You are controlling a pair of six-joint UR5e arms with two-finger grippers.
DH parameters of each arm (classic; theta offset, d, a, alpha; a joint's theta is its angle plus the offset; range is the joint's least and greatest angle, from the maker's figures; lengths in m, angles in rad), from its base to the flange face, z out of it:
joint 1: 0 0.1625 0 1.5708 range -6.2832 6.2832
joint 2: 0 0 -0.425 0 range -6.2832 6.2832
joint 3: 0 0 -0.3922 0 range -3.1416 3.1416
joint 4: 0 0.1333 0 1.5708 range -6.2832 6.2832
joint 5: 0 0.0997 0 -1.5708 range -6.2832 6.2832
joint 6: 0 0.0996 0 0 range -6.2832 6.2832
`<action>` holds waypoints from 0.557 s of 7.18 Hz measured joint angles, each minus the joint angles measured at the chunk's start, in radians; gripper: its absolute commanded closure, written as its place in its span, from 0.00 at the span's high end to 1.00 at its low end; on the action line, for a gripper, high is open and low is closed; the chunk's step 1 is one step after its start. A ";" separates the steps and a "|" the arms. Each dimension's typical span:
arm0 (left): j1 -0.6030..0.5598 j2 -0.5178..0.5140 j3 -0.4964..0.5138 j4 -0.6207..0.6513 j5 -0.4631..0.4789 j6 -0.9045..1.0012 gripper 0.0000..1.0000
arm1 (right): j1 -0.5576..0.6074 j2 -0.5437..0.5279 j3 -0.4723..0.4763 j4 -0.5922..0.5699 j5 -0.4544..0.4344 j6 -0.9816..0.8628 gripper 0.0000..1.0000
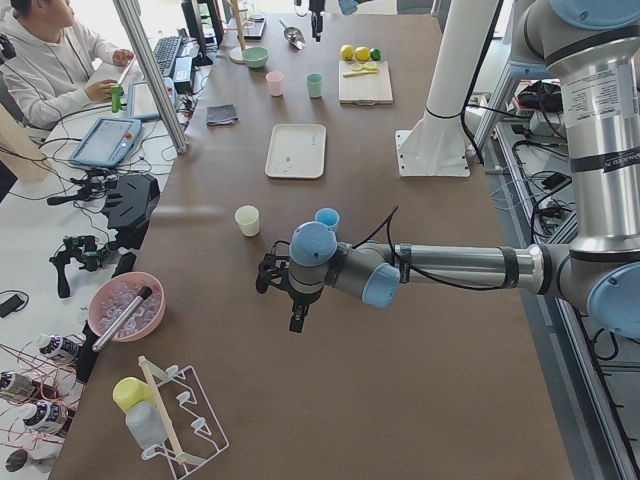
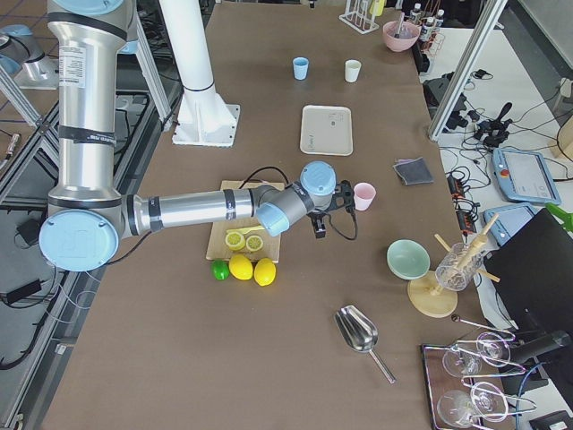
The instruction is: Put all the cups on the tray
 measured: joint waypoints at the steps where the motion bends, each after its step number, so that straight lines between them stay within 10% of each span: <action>1: 0.000 0.000 0.001 0.000 0.001 0.000 0.98 | -0.064 0.035 0.004 0.032 -0.040 0.117 0.97; 4: 0.000 -0.001 0.004 -0.001 0.002 -0.001 0.98 | -0.175 0.101 -0.005 0.053 -0.110 0.266 0.85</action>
